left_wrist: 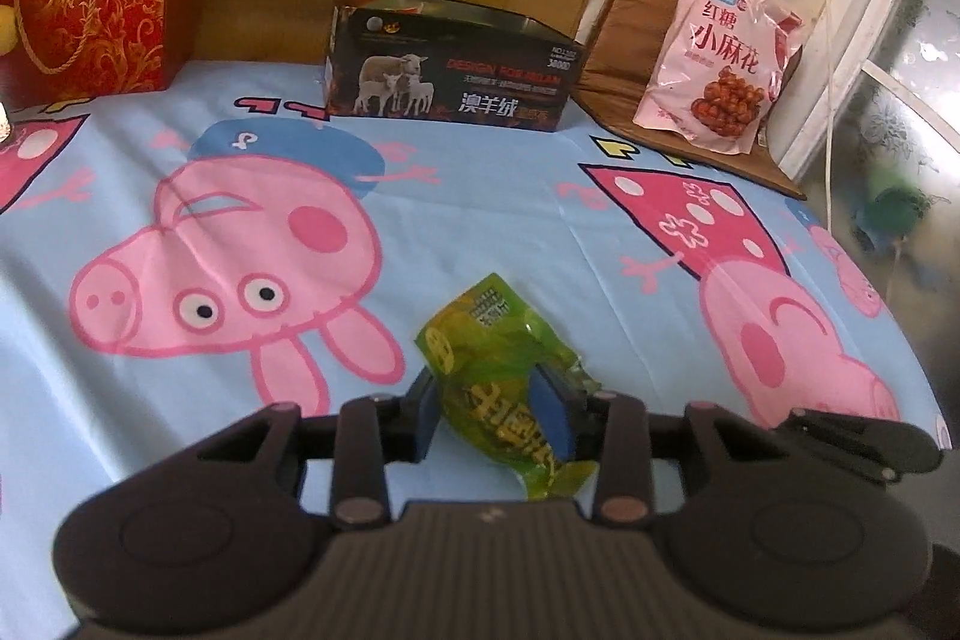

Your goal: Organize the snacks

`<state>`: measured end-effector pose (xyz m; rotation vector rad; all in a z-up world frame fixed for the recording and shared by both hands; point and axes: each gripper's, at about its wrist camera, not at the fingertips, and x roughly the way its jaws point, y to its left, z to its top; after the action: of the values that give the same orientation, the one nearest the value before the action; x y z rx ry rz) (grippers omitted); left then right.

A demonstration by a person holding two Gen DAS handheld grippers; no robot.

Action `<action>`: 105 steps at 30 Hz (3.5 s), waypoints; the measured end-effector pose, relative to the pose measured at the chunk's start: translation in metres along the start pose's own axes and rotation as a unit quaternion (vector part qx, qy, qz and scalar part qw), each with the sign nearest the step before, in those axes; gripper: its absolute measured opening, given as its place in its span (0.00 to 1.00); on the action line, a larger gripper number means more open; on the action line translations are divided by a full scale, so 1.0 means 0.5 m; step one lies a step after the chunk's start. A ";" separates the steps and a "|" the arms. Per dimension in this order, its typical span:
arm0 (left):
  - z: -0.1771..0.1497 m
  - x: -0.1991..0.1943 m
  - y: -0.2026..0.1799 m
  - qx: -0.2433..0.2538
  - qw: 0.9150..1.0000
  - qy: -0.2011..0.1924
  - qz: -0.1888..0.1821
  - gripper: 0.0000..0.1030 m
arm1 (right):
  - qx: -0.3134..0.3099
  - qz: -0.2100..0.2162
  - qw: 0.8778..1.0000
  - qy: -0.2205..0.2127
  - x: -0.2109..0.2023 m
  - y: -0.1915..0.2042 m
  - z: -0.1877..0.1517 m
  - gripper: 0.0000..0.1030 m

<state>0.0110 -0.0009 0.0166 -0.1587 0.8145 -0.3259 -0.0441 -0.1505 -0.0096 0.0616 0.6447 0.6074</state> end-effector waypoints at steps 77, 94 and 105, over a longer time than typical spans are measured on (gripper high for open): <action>0.334 0.112 0.052 -0.045 0.989 -0.041 -0.132 0.20 | 0.183 0.123 0.973 -0.063 0.078 -0.229 0.260 0.23; 0.423 0.291 0.026 -0.001 0.996 -0.080 0.030 0.28 | 0.096 -0.101 0.981 -0.136 0.214 -0.351 0.417 0.47; 0.226 0.175 -0.062 0.069 0.988 -0.099 0.093 0.42 | 0.151 -0.136 0.961 -0.186 0.041 -0.247 0.224 0.54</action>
<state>0.1429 -0.0587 0.0414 0.0148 0.6024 -0.1854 0.0970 -0.2265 0.0400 0.3601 0.3648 0.2173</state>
